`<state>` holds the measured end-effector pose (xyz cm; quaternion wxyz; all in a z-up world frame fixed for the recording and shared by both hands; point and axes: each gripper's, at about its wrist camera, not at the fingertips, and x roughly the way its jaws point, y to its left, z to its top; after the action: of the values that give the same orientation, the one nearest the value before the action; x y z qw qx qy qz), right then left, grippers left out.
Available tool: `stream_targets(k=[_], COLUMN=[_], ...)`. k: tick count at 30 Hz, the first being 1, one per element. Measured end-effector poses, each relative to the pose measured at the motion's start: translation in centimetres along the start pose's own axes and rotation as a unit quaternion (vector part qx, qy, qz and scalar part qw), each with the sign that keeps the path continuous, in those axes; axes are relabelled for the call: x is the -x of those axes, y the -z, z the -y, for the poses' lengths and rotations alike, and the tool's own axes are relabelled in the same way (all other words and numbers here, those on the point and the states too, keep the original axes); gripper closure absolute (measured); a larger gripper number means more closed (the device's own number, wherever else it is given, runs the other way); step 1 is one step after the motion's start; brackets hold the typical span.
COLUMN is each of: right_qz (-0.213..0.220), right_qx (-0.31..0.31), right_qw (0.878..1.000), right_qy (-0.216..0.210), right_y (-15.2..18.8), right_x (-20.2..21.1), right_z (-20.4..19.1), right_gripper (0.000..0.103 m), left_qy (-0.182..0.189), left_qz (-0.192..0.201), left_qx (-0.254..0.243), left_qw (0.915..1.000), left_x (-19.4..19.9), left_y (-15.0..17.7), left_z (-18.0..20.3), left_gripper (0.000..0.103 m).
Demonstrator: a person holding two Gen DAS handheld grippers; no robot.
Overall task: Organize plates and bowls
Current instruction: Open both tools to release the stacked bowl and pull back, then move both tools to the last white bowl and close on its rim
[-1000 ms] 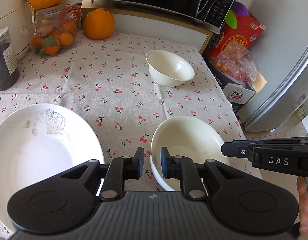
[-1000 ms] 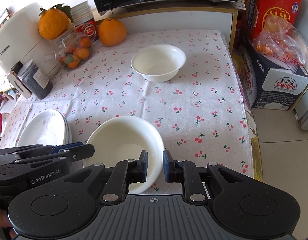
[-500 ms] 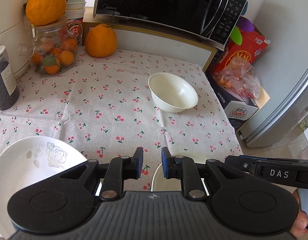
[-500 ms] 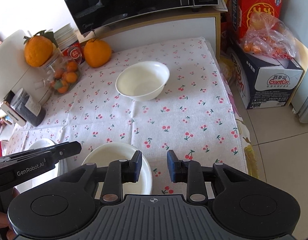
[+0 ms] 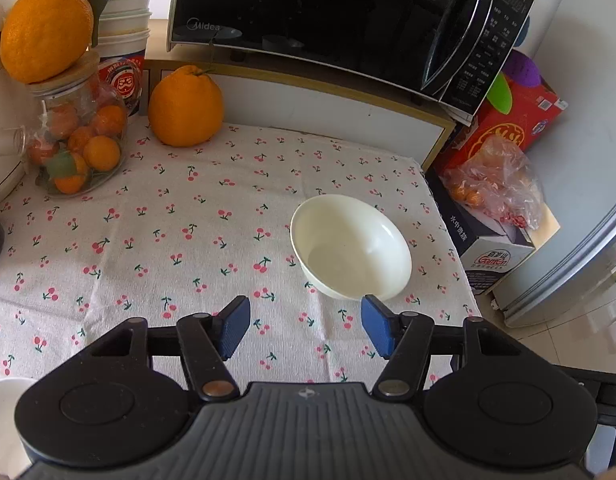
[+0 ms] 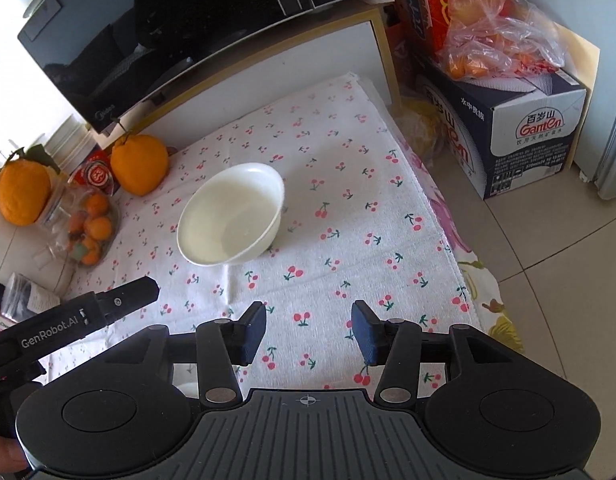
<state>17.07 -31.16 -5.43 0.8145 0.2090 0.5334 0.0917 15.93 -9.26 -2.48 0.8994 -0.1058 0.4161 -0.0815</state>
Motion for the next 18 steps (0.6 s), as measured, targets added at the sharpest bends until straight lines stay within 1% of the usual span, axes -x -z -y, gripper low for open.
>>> stream_targets(k=[4, 7, 10, 14, 17, 18], right_qz=[0.004, 0.008, 0.011, 0.017, 0.017, 0.017], right_qx=[0.005, 0.001, -0.016, -0.047, -0.061, -0.064], right_qw=[1.000, 1.000, 0.999, 0.998, 0.997, 0.997], right_qy=[-0.002, -0.012, -0.027, -0.044, -0.050, -0.050], right_y=[-1.3, -1.9, -2.6, -3.4, -3.7, -3.8], right_x=[-1.2, -1.9, -2.6, -3.4, -4.0, -4.2], right_z=[-0.1, 0.0, 0.1, 0.5, 0.7, 0.8], right_gripper=[0.056, 0.056, 0.056, 0.056, 0.056, 0.056], left_qy=[-0.009, -0.005, 0.005, 0.009, 0.011, 0.011], left_qz=[0.001, -0.006, -0.008, -0.009, -0.010, -0.012], left_qx=[-0.001, 0.017, 0.032, 0.042, 0.050, 0.049], left_qw=[1.0000, 0.9998, 0.9994, 0.9990, 0.9987, 0.9987], left_x=[-1.2, -2.2, -3.0, -4.0, -4.8, -5.0], left_y=[-0.9, -1.3, -1.7, -2.2, -2.5, -2.6], left_z=[0.0, -0.5, -0.7, -0.8, -1.0, -1.0], left_gripper=[0.038, 0.037, 0.037, 0.037, 0.038, 0.040])
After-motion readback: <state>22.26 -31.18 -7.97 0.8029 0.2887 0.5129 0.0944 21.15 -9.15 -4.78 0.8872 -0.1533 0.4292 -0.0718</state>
